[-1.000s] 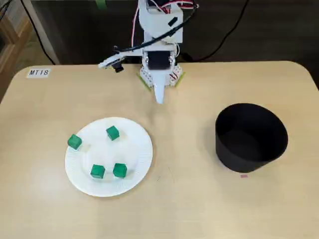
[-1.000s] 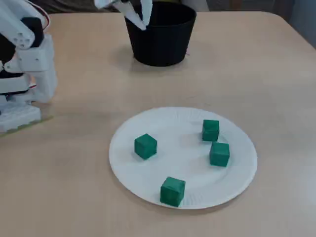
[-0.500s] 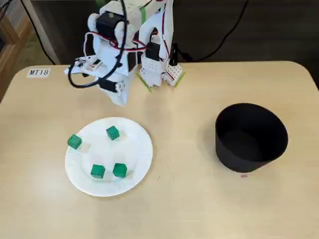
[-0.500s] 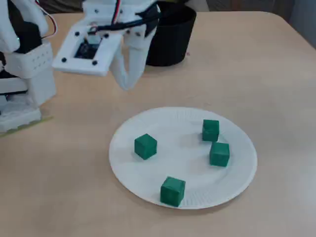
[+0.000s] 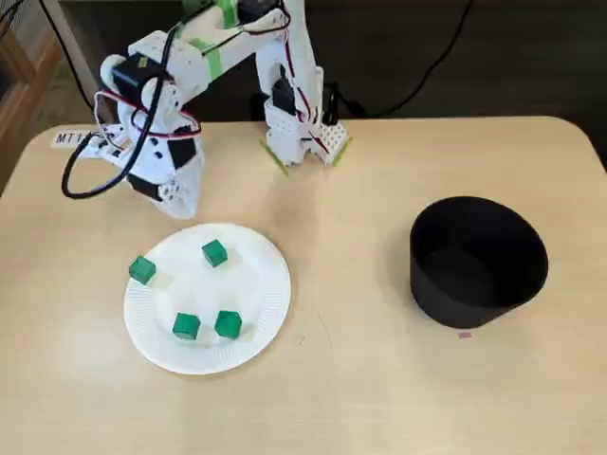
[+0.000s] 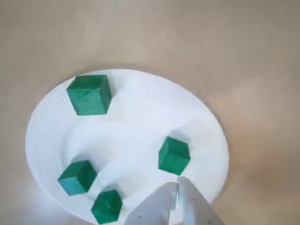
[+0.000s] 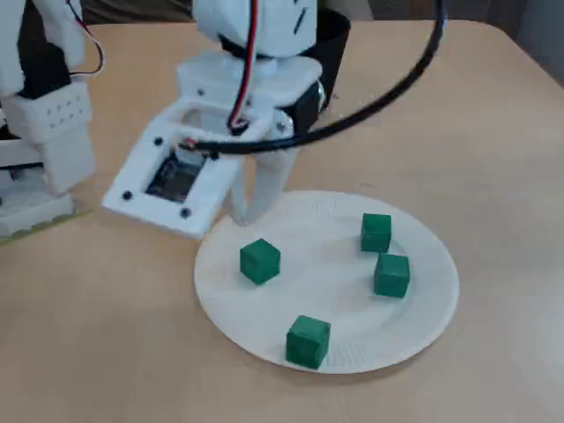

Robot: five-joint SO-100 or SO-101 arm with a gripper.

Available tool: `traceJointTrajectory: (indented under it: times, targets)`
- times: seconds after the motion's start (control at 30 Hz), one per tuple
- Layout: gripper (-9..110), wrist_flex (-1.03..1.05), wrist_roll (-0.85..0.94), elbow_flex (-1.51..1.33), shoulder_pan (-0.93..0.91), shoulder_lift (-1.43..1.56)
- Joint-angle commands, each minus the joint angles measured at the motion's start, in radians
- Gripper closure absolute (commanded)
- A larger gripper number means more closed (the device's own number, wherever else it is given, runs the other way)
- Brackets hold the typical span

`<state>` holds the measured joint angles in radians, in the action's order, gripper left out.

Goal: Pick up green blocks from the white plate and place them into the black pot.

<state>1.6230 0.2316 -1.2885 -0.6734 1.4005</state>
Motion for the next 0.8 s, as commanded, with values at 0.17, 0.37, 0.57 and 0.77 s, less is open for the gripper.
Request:
traceJointTrajectory:
  times: [0.17,0.37,0.57,0.77]
  targets:
    - [67,-0.002,0.055,0.106,-0.006,-0.051]
    - [62,-0.005,0.035,0.146,-0.015,-0.120]
    - [61,0.011,0.054,0.204,-0.046,-0.178]
    - [62,0.018,0.132,0.270,-0.063,-0.258]
